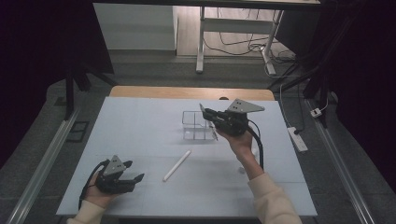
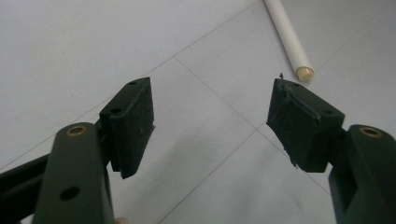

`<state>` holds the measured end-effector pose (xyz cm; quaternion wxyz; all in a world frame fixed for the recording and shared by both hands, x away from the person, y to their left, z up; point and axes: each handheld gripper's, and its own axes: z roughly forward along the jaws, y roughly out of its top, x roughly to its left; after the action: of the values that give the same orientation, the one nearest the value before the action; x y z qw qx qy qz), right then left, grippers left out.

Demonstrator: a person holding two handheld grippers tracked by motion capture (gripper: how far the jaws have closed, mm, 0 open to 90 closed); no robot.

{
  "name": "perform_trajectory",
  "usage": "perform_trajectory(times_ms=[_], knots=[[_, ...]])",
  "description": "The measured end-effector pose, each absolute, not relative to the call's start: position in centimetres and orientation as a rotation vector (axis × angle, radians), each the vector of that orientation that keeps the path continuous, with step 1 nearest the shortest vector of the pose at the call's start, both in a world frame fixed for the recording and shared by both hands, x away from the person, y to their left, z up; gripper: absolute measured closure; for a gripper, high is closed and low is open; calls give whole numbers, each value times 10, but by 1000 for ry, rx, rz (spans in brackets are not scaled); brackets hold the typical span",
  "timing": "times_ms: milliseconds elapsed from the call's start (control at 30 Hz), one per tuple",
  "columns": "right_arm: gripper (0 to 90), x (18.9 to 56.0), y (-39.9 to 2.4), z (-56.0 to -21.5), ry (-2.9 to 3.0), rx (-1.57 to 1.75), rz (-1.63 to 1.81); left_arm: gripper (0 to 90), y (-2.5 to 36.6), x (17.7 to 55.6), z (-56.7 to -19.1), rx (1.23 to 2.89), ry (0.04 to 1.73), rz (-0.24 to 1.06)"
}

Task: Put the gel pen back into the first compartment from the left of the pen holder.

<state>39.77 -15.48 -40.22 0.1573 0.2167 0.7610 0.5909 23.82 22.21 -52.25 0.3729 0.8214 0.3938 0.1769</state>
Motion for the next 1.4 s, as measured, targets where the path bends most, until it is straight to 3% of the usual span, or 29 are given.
perform_trajectory(times_ms=[1400], knots=[[796,425,-121,-385,2122,666,1711,317,223,239,-523,2104,1010,446]])
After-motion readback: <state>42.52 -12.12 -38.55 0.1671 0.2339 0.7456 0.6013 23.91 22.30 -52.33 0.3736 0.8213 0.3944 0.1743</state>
